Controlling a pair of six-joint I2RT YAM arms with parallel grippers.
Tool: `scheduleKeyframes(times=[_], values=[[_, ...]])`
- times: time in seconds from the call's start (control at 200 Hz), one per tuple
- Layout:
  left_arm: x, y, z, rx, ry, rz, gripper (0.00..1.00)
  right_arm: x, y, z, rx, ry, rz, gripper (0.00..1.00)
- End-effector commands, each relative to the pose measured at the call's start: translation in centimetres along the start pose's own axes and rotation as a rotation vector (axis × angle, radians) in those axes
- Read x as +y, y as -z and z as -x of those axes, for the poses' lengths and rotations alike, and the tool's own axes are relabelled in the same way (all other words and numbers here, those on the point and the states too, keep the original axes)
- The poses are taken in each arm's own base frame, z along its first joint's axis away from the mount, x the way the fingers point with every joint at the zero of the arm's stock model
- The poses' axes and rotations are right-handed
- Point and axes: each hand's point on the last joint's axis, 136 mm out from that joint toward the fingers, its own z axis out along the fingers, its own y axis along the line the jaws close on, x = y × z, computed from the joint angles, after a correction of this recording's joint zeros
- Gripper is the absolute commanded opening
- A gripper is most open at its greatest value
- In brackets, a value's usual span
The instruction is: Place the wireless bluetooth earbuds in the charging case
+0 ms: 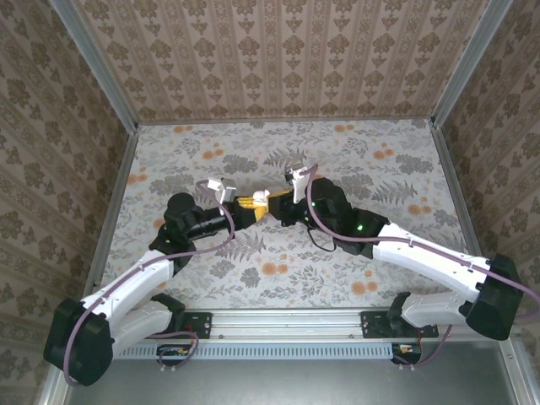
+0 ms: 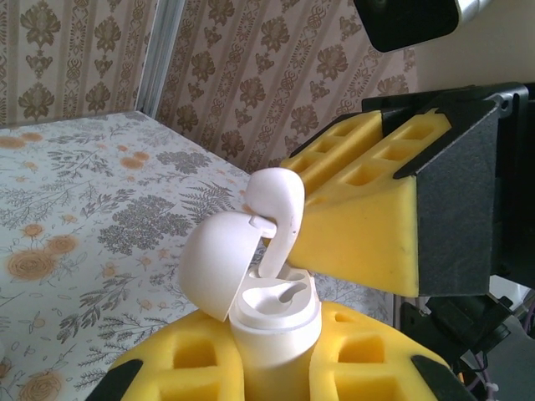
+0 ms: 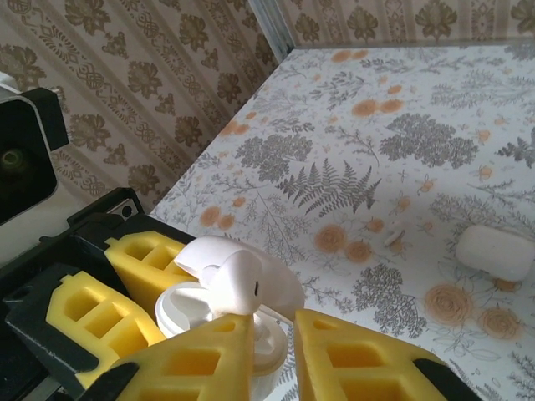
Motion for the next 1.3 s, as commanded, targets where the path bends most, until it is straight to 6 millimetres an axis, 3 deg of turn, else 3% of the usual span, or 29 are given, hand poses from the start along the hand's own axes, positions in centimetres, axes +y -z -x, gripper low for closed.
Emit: scheduleKeyframes(times=[0.0, 0.295, 0.78, 1.08, 1.295], values=[[-1.1, 0.2, 1.2, -0.049, -0.075, -0.026, 0.0, 0.2, 0.2, 0.0, 0.035, -0.049, 0.018, 0.22], [-1.2, 0.5, 1.2, -0.086, -0.095, -0.031, 0.0, 1.1, 0.6, 0.3, 0.045, -0.062, 0.081, 0.26], [-1.5, 1.3, 1.6, -0.134, -0.125, -0.012, 0.0, 0.8, 1.8, 0.8, 0.058, -0.074, 0.061, 0.29], [-1.7, 1.7, 1.8, -0.159, -0.139, -0.008, 0.0, 2.0, 1.9, 0.9, 0.071, -0.068, 0.12, 0.33], [-1.3, 1.9, 1.4, -0.144, -0.149, 0.023, 0.0, 0.1, 2.4, 1.0, 0.069, -0.084, 0.018, 0.32]])
